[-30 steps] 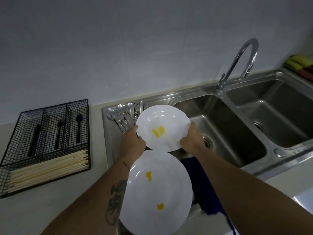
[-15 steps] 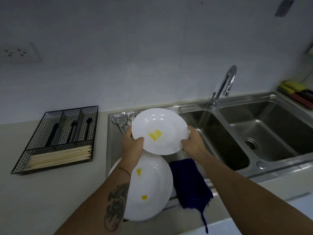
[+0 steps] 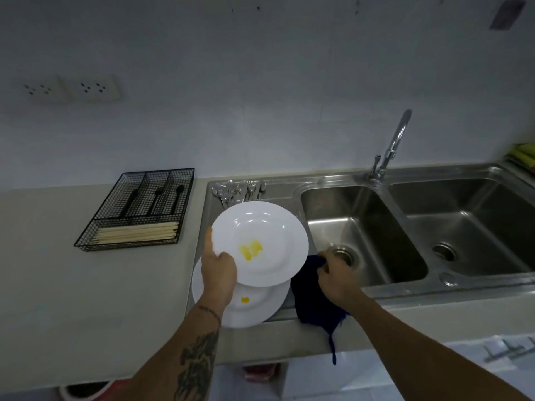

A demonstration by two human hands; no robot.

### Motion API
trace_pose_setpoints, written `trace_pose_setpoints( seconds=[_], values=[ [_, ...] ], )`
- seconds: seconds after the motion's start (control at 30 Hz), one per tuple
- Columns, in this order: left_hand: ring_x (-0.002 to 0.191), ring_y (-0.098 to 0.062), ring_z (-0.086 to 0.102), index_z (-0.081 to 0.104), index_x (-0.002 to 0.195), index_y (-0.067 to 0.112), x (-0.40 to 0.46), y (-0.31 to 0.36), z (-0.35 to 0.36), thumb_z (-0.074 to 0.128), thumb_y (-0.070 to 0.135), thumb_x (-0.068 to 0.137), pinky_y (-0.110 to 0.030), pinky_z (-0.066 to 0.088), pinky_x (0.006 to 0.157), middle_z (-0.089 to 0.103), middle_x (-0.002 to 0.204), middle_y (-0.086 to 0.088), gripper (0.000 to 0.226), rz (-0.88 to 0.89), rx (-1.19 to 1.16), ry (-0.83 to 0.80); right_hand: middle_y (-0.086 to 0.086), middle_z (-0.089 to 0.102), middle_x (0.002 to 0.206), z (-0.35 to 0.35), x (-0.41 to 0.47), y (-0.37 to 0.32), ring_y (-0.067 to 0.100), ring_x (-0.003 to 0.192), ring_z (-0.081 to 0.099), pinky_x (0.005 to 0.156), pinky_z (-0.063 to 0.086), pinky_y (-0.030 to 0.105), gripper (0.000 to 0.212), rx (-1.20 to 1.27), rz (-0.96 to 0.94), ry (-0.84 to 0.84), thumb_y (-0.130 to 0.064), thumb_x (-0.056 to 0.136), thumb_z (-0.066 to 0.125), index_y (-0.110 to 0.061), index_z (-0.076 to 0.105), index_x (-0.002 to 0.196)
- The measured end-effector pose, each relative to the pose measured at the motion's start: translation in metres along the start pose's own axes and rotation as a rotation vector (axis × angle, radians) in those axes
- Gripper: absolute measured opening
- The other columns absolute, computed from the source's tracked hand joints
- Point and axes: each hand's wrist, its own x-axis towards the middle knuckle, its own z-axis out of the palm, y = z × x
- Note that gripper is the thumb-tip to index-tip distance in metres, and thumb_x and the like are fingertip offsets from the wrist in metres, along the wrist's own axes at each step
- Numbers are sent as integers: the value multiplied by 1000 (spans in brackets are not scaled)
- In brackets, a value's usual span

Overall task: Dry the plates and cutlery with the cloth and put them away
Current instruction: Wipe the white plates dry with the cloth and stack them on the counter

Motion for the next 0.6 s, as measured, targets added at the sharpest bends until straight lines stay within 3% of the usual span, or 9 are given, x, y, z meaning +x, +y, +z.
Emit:
trace_pose_setpoints(
  seconds=[0.07,0.13,0.33,0.43,0.6],
  values=[
    [113,-20,53,38,148,37,0,-2,-7,36,-5,83,-36,48,97,54,134,1,77,3,16,49,14,51,127,12,-2,7,31,118,48,99,41,39,50,-197,-18,-98,-24,91,51,-15,41,140],
    [116,-20,53,40,147,36,1,-2,-12,35,-6,83,-35,47,97,53,136,2,76,3,25,57,17,40,136,23,-4,5,35,125,37,103,34,42,60,-340,1,-142,-36,90,49,-21,31,146],
    [115,-20,54,44,145,37,6,-2,-30,35,-6,84,-36,49,97,54,134,3,75,-21,52,13,16,16,152,49,-10,-2,41,135,23,106,26,54,74,-501,98,-61,-58,82,49,-34,19,145],
    [117,-20,53,44,145,37,12,-1,-39,35,-6,85,-36,49,98,53,136,4,74,-37,68,-1,17,18,151,53,-8,-4,43,131,29,105,28,55,80,-497,142,-38,-58,78,53,-34,16,144],
    [115,-21,57,47,144,36,19,-2,-49,35,-7,85,-37,52,95,56,134,4,74,-32,48,-54,14,26,145,56,-8,-13,41,125,35,101,35,55,79,-546,192,12,-40,75,60,-32,18,142]
  ],
)
